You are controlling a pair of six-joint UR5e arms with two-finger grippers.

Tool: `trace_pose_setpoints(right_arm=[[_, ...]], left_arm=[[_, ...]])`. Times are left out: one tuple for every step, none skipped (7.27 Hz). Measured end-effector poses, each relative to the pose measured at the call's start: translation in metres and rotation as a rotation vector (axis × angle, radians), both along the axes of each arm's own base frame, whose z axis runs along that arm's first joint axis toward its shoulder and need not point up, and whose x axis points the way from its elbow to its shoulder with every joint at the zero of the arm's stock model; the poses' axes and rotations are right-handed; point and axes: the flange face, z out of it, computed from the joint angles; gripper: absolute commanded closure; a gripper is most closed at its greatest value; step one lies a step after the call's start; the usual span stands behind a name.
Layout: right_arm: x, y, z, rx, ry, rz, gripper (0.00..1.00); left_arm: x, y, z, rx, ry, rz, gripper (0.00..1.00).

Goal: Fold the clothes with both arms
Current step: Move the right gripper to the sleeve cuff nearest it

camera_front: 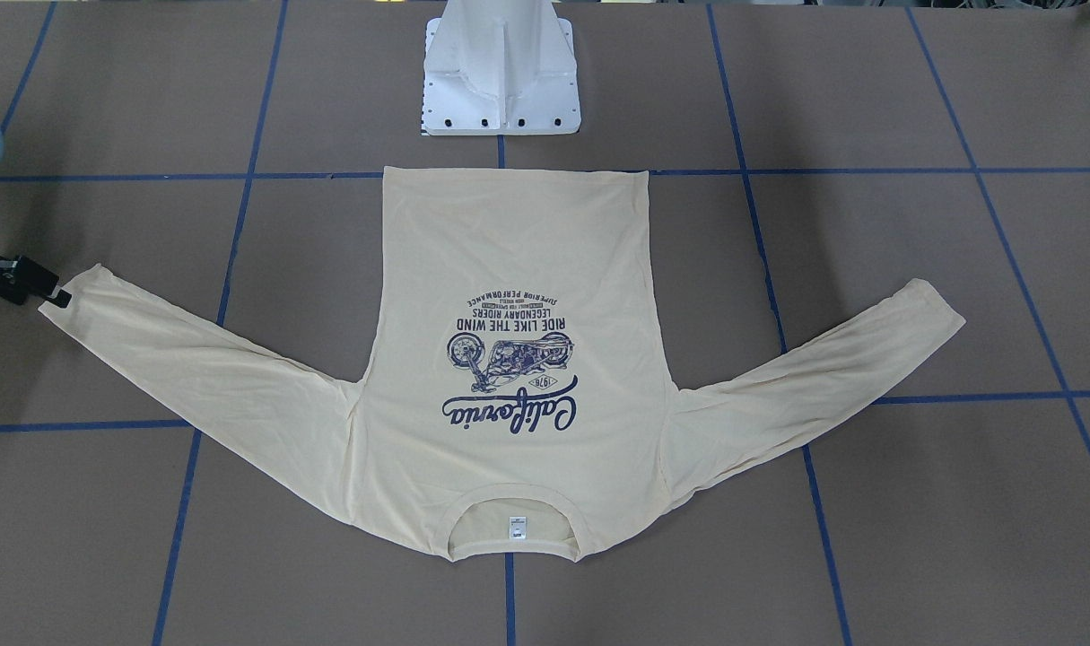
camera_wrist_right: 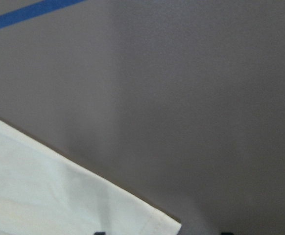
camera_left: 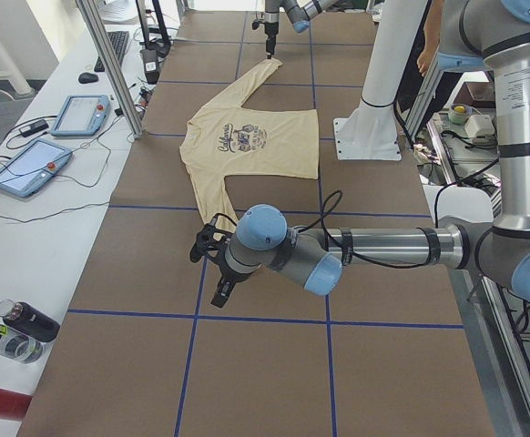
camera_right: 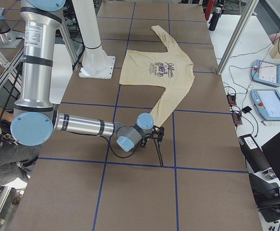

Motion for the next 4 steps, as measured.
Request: trace_pose_setpoints(right_arm=[[0.0004,0.0006,0.0005,-0.002,0.001,0.001,0.98],[-0.0001,0.0005,0.0002,-0.011,0.000,0.006,1.00],[-0.0008,-0.0003,-0.0006,-0.026,-0.002,0.017,1.00],[-0.0018,-0.0013,-0.0017,-0.038,-0.004,0.024,1.00]], left_arm=[[0.0000,0.0000,0.0000,0.000,0.000,0.000,0.00],[0.0000,0.0000,0.0003,0.001,-0.001,0.001,0.00],[0.0000,0.0000,0.0009,0.001,-0.002,0.002,0.00],[-0.0001,0.0000,0.0013,0.002,-0.003,0.004,0.00]])
